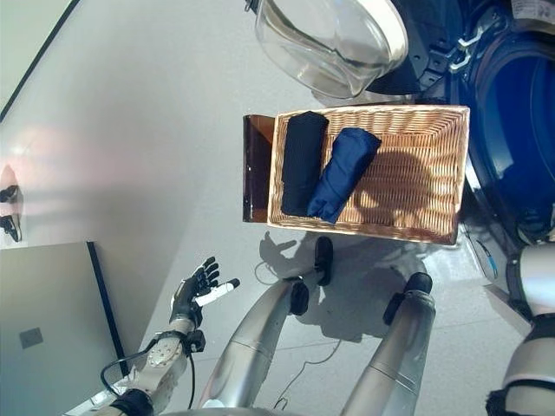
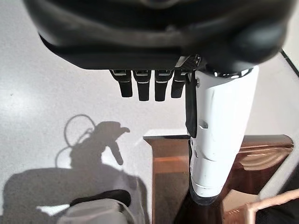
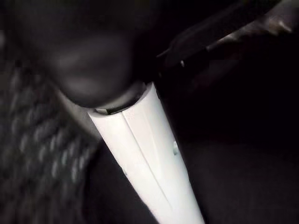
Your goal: Pick up the clothes and place them into the washing machine
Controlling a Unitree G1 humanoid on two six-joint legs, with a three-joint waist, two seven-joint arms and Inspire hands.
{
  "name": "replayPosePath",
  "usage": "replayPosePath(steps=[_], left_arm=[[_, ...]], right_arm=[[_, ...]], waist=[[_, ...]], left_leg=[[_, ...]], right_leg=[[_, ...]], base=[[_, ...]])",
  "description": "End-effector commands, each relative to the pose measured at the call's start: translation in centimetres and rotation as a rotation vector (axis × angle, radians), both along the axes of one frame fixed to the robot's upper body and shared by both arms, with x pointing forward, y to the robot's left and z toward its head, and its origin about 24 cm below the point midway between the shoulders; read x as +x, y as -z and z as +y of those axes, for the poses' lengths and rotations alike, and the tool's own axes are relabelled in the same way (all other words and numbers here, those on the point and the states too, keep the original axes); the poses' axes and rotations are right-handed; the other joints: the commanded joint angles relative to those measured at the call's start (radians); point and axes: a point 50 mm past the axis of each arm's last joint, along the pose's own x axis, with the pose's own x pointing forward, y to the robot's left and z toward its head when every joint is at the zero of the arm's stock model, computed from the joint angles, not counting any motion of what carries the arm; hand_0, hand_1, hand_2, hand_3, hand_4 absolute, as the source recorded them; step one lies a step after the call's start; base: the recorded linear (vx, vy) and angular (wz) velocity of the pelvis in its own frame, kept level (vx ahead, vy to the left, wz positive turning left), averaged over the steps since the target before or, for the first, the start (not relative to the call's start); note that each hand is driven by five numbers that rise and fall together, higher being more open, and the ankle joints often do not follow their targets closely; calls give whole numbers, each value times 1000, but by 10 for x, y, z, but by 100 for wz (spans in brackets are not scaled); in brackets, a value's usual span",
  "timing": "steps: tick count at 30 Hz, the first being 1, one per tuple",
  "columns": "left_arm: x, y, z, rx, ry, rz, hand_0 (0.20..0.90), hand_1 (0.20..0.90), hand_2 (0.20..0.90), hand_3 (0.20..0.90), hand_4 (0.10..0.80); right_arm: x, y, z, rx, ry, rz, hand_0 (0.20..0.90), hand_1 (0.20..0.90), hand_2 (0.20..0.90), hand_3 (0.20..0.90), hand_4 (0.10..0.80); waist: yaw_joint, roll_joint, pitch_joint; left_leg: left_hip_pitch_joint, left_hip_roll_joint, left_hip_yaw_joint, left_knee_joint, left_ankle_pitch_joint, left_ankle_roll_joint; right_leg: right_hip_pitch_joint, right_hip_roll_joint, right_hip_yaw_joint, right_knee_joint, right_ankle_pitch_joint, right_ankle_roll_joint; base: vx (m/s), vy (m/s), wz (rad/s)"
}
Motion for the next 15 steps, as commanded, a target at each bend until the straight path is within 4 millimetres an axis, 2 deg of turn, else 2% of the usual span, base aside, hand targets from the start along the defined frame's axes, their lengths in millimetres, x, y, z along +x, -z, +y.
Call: replayPosePath(steps=[1,7,15], left_arm=[[-17,4,52,44,-205,21,900,900,900,900,800],[-19,10,56,40,-245,57,900,900,900,900,800],[-19,12,59,32,-268,74,900,900,900,900,800]], right_arm=[[-31,-87,-4,-273,113,-101,900,900,900,900,800],[-14,-89,12,-323,91,-65,900,900,900,900,800],[9,-84,34,-255,-33,-120,900,900,900,900,800]], waist=[[13,-21,-59],[-1,-34,-47],[-18,-51,-31]], left_leg=[[60,41,-51,10,-81,-163],[77,49,-49,-14,-70,-165],[82,58,-52,-14,-67,-164]], right_leg=[[53,50,22,-131,116,-74],[69,62,15,-149,123,-77],[76,81,12,-156,129,-84]], base=[[-33,-22,-4],[-28,1,-7],[-42,-8,-8]])
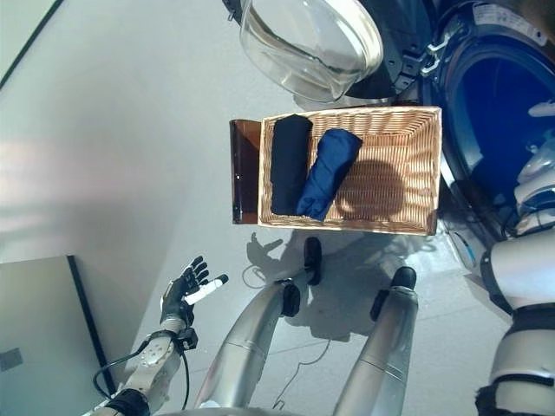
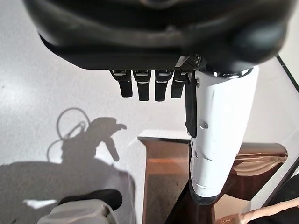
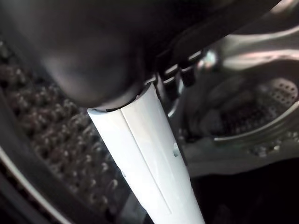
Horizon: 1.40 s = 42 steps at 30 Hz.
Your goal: Pick up the clothes and place them into the washing machine
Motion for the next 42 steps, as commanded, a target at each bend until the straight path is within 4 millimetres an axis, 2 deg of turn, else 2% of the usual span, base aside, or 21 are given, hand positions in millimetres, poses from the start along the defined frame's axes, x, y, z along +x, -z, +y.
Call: replayPosePath(steps=[1,2,3,5,6,9,10,12,13,14,15,17,20,24,31,34,36,38,42], left_arm=[[-16,6,42,43,-183,43,900,900,900,900,800],[-16,7,43,43,-187,45,900,900,900,900,800],[-16,8,44,36,-203,51,900,900,900,900,800],[-17,8,45,37,-205,60,900,900,900,900,800],[-17,10,43,33,-204,66,900,900,900,900,800],[-19,11,45,46,-197,77,900,900,900,900,800],[-18,10,45,44,-200,71,900,900,900,900,800],[-19,12,44,58,-178,80,900,900,900,900,800],[-19,12,44,59,-178,80,900,900,900,900,800],[-16,9,46,65,-176,66,900,900,900,900,800],[-14,8,46,76,-171,62,900,900,900,900,800],[-13,7,47,83,-168,58,900,900,900,900,800],[-8,3,52,109,-174,41,900,900,900,900,800],[-5,1,54,116,-187,32,900,900,900,900,800],[-14,9,61,137,-220,95,900,900,900,900,800],[-16,11,63,143,-228,109,900,900,900,900,800],[-21,15,66,158,-231,146,900,900,900,900,800],[-23,17,66,161,-231,161,900,900,900,900,800],[-28,23,66,178,-229,215,900,900,900,900,800]], right_arm=[[-24,-89,0,-182,18,-236,900,900,900,900,800],[-19,-88,3,-139,-17,-261,900,900,900,900,800],[-6,-84,18,-31,-126,-338,900,900,900,900,800],[-2,-80,21,10,-162,-345,900,900,900,900,800],[9,-68,34,144,-270,-434,900,900,900,900,800],[16,-57,41,196,-321,-440,900,900,900,900,800],[23,-49,51,262,-371,-484,900,900,900,900,800],[25,-22,46,354,-376,-481,900,900,900,900,800],[25,-21,46,355,-375,-481,900,900,900,900,800],[33,-5,57,464,-435,-517,900,900,900,900,800],[33,6,56,523,-439,-534,900,900,900,900,800],[36,14,60,569,-460,-541,900,900,900,900,800],[45,41,81,732,-552,-573,900,900,900,900,800],[55,65,115,862,-673,-577,900,900,900,900,800],[55,114,174,1082,-836,-556,900,900,900,900,800],[52,125,185,1114,-862,-542,900,900,900,900,800],[46,146,195,1187,-876,-505,900,900,900,900,800],[44,154,200,1216,-881,-489,900,900,900,900,800],[29,192,213,1290,-862,-386,900,900,900,900,800]], waist=[[33,-1,-45],[29,-3,-42],[24,-9,-36],[21,-14,-34],[15,-15,-30],[13,-20,-29],[13,-20,-25],[19,-18,-23],[20,-19,-24],[26,-15,-22],[28,-15,-20],[31,-17,-18],[35,-26,-5],[30,-47,8],[11,-96,28],[7,-107,31],[5,-126,32],[4,-134,33],[2,-165,31]], left_leg=[[42,44,-60,14,-81,-163],[41,45,-61,15,-81,-162],[45,49,-61,12,-80,-161],[45,50,-60,13,-80,-161],[44,51,-59,17,-82,-159],[46,54,-58,17,-83,-158],[46,53,-57,18,-83,-157],[48,52,-59,23,-84,-155],[48,53,-60,23,-84,-155],[53,54,-62,23,-85,-153],[58,54,-63,23,-85,-152],[64,55,-64,21,-84,-152],[83,60,-70,19,-82,-151],[104,64,-75,19,-80,-150],[151,81,-92,-1,-68,-152],[171,83,-98,-14,-62,-152],[212,85,-106,-35,-53,-154],[236,84,-109,-50,-47,-154],[343,88,-121,-116,-26,-156]], right_leg=[[42,54,-4,-109,93,-87],[43,56,-4,-112,94,-88],[47,61,-8,-117,96,-89],[47,63,-8,-116,96,-89],[50,65,-9,-118,96,-90],[53,68,-11,-120,96,-91],[55,70,-13,-121,96,-92],[62,70,-17,-122,93,-91],[62,70,-17,-122,93,-91],[71,72,-23,-124,92,-91],[79,73,-26,-126,90,-90],[85,74,-29,-126,90,-90],[109,81,-40,-131,85,-92],[139,93,-55,-138,81,-97],[202,110,-90,-164,81,-100],[230,113,-102,-178,81,-101],[278,121,-116,-200,80,-102],[304,124,-122,-213,81,-101],[419,136,-151,-281,88,-96]], base=[[-41,3,-5],[-49,-8,-3],[-37,-6,-5],[-32,-11,-8],[-28,-7,-11],[-12,-2,-6],[0,0,0],[0,0,0],[0,0,0],[0,0,0],[-7,-21,-3],[-14,-20,-5],[-14,-41,1],[-12,-53,3],[-7,-50,-5],[2,-40,1],[41,-69,5],[39,-40,0],[87,-59,0]])
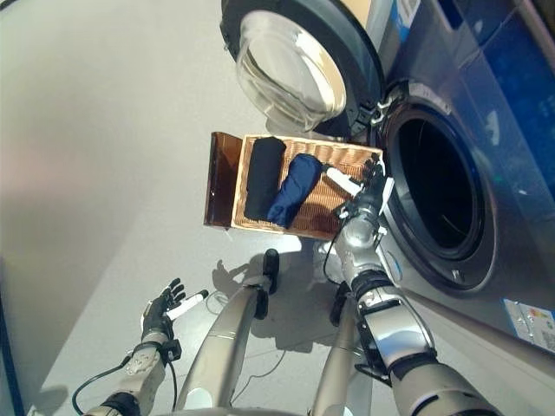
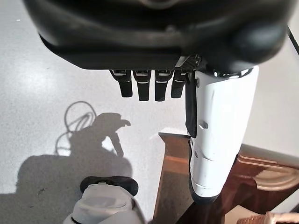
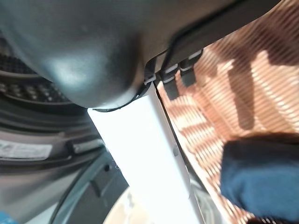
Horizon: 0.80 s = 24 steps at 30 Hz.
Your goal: Pick up the clothes and place them into the washing machine
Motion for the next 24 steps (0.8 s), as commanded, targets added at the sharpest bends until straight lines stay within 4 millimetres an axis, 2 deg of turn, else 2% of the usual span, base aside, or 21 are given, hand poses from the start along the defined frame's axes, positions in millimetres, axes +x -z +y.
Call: replayPosePath(steps=[1,2,4,5,6,7,8,10,11,12,13,18,24], left_arm=[[-7,-1,25,95,-49,35,900,900,900,900,800],[-10,1,24,95,-39,50,900,900,900,900,800],[-16,4,25,101,-39,79,900,900,900,900,800],[-20,7,25,96,-32,100,900,900,900,900,800],[-20,7,25,96,-32,100,900,900,900,900,800],[-25,11,25,96,-29,129,900,900,900,900,800],[-28,12,25,100,-27,143,900,900,900,900,800],[-36,16,27,106,-31,173,900,900,900,900,800],[-36,16,27,106,-31,173,900,900,900,900,800],[-43,19,28,114,-25,204,900,900,900,900,800],[-45,19,30,122,-25,216,900,900,900,900,800],[-45,19,31,132,-27,219,900,900,900,900,800],[-34,16,24,138,11,197,900,900,900,900,800]], right_arm=[[-1,-18,7,-6,-71,-153,900,900,900,900,800],[-5,-8,10,-9,-89,-117,900,900,900,900,800],[-13,14,12,11,-98,-39,900,900,900,900,800],[-24,37,10,49,-88,45,900,900,900,900,800],[-24,37,10,49,-88,45,900,900,900,900,800],[-34,56,8,92,-69,115,900,900,900,900,800],[-39,65,8,114,-61,153,900,900,900,900,800],[-49,82,6,128,-57,231,900,900,900,900,800],[-49,82,6,128,-57,231,900,900,900,900,800],[-58,96,2,116,-41,323,900,900,900,900,800],[-61,101,2,121,-36,355,900,900,900,900,800],[-58,100,-2,167,12,367,900,900,900,900,800],[-38,78,-9,233,84,303,900,900,900,900,800]], waist=[[12,-13,-74],[14,-17,-80],[21,-27,-95],[28,-33,-113],[27,-33,-110],[33,-37,-133],[35,-37,-144],[38,-39,-164],[38,-38,-162],[49,-42,-183],[55,-44,-189],[79,-38,-175],[107,-28,-122]], left_leg=[[64,5,-22,-41,-55,-66],[93,13,-21,-85,-11,-62],[160,18,-28,-145,3,-61],[234,21,-32,-210,18,-60],[237,22,-33,-212,19,-60],[305,22,-37,-279,30,-59],[338,20,-37,-312,38,-60],[386,25,-39,-357,46,-61],[389,25,-39,-359,47,-61],[429,29,-39,-392,48,-59],[443,29,-39,-396,44,-58],[432,16,-47,-367,33,-54],[379,-1,-68,-332,22,-49]], right_leg=[[107,51,-31,-216,104,-3],[134,60,-45,-257,142,-8],[195,64,-55,-305,150,-1],[264,65,-66,-365,163,8],[268,66,-67,-367,164,8],[327,68,-70,-421,177,18],[353,67,-74,-446,190,25],[401,68,-74,-497,207,34],[404,68,-75,-499,208,34],[449,67,-77,-547,224,44],[466,65,-79,-563,228,47],[481,54,-89,-582,246,52],[455,36,-107,-566,247,48]], base=[[33,-21,-7],[60,-4,-9],[152,-12,-17],[182,-28,-19],[258,-19,-13],[191,1,-2],[236,12,-2],[130,21,1],[166,20,7],[159,15,6],[182,21,0],[23,25,6],[-9,22,10]])
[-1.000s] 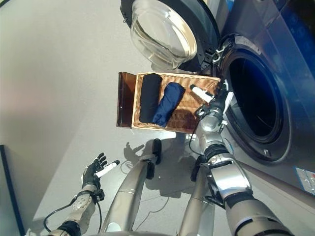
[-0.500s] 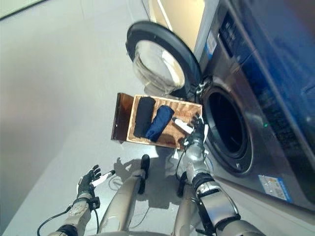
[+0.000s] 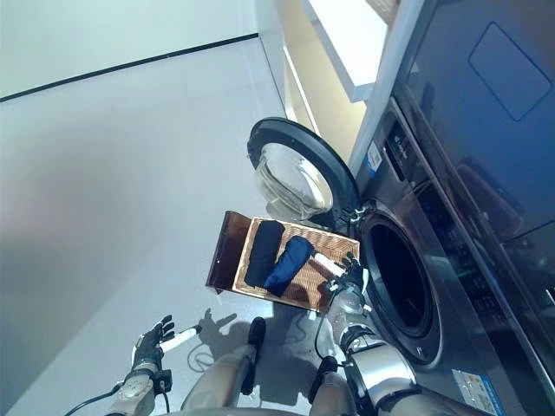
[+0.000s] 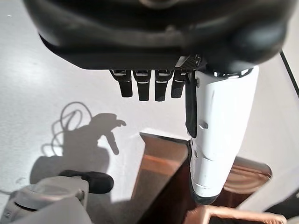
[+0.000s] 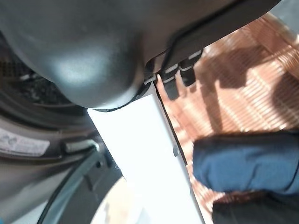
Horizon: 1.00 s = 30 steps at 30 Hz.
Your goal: Pick up the clothes and place them into the washing machine
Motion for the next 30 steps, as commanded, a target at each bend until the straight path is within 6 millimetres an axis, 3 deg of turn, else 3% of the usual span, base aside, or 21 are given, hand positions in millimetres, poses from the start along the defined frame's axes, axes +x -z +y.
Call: replayPosePath(steps=[1,6,7,12,15,18,19,20,30], left_arm=[[16,-11,15,71,3,-49,900,900,900,900,800],[30,-18,18,96,6,-91,900,900,900,900,800],[43,-27,20,103,-17,-157,900,900,900,900,800],[69,-48,16,77,-38,-318,900,900,900,900,800],[76,-55,14,69,-39,-370,900,900,900,900,800],[79,-59,14,76,-38,-395,900,900,900,900,800],[79,-59,14,80,-31,-391,900,900,900,900,800],[79,-59,14,80,-30,-394,900,900,900,900,800],[76,-54,6,85,7,-363,900,900,900,900,800]], right_arm=[[41,-48,-10,37,113,-191,900,900,900,900,800],[51,-63,-21,45,190,-218,900,900,900,900,800],[54,-69,-29,52,244,-234,900,900,900,900,800],[59,-83,-42,70,337,-273,900,900,900,900,800],[61,-88,-48,68,363,-285,900,900,900,900,800],[65,-96,-49,65,375,-291,900,900,900,900,800],[67,-100,-52,60,383,-294,900,900,900,900,800],[68,-101,-52,60,384,-296,900,900,900,900,800],[78,-125,-61,43,427,-332,900,900,900,900,800]], waist=[[35,-3,64],[53,-3,103],[64,0,124],[88,10,156],[97,15,166],[111,19,173],[119,19,174],[121,24,178],[155,35,192]], left_leg=[[-60,-46,-10,63,-51,-35],[-118,-55,-22,98,-62,-38],[-154,-59,-25,127,-68,-39],[-229,-70,-31,203,-97,-41],[-259,-76,-30,232,-110,-41],[-291,-79,-26,258,-122,-41],[-300,-86,-30,277,-158,-44],[-313,-86,-27,276,-129,-40],[-368,-102,-33,309,-175,-42]], right_leg=[[-8,-41,9,-146,165,30],[-43,-46,-2,-126,156,25],[-57,-50,-7,-115,152,22],[-98,-64,-22,-69,134,19],[-114,-67,-26,-53,125,19],[-135,-73,-29,-36,118,20],[-136,-74,-24,-22,90,25],[-147,-76,-33,-24,113,19],[-170,-81,-39,-26,84,28]], base=[[-6,14,22],[-4,11,21],[-2,4,11],[29,14,17],[34,27,17],[77,15,13],[0,0,0],[27,11,7],[53,12,13]])
